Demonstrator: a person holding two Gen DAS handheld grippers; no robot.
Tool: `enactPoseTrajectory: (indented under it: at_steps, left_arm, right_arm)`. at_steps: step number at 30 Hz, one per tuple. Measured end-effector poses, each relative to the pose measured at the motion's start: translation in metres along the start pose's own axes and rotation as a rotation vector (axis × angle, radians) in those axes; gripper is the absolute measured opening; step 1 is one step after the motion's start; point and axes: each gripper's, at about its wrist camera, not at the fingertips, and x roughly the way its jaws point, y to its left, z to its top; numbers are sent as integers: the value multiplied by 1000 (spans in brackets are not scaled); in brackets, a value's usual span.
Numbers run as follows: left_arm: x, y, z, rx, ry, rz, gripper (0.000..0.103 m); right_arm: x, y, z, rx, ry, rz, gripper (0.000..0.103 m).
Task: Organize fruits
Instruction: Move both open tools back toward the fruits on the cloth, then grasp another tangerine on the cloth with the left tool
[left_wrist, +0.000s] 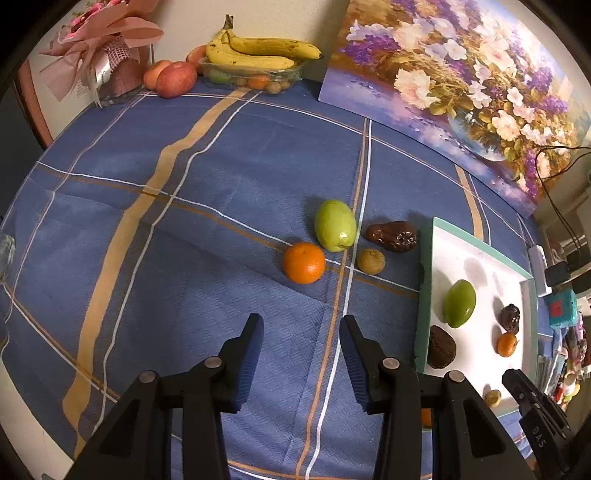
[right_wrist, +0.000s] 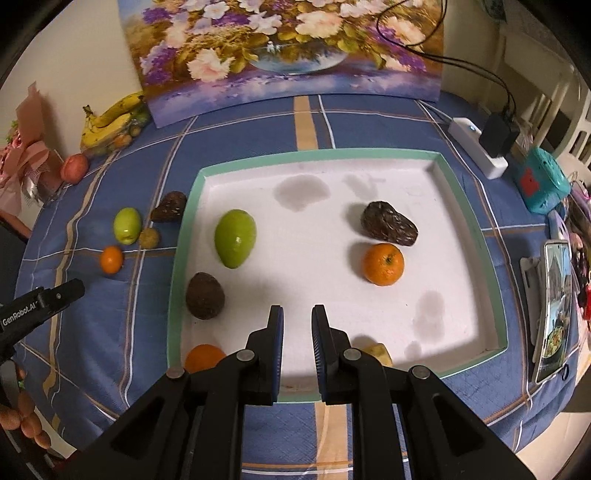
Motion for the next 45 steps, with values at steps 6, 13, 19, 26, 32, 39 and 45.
enactPoseTrajectory:
  at_steps: [6, 13, 19, 26, 32, 39, 45]
  left_arm:
    - [2, -1, -1, 5, 8, 3, 46]
    - [11, -3, -5, 19, 39, 30, 76]
    - [21, -2, -9, 33, 69, 65, 93]
    - [27, 2, -9, 24, 80, 89, 103]
    - [26, 7, -9, 23, 62, 110, 103]
    - [21, 6, -2, 25, 27, 117, 103]
    - [23, 6, 10, 14, 4, 98, 103]
  right_arm:
    - [1, 1, 0, -4, 2, -1, 16]
    - [4, -1, -1, 1, 9, -6, 17]
    - [11, -3, -2, 7, 18, -15, 59]
    - [19, -2, -3, -5, 38, -23, 72]
    - [19, 0, -3, -20, 14, -33, 95]
    - [8, 3, 2, -6, -88, 7, 95]
    - [7, 7, 11, 18, -135, 47, 95]
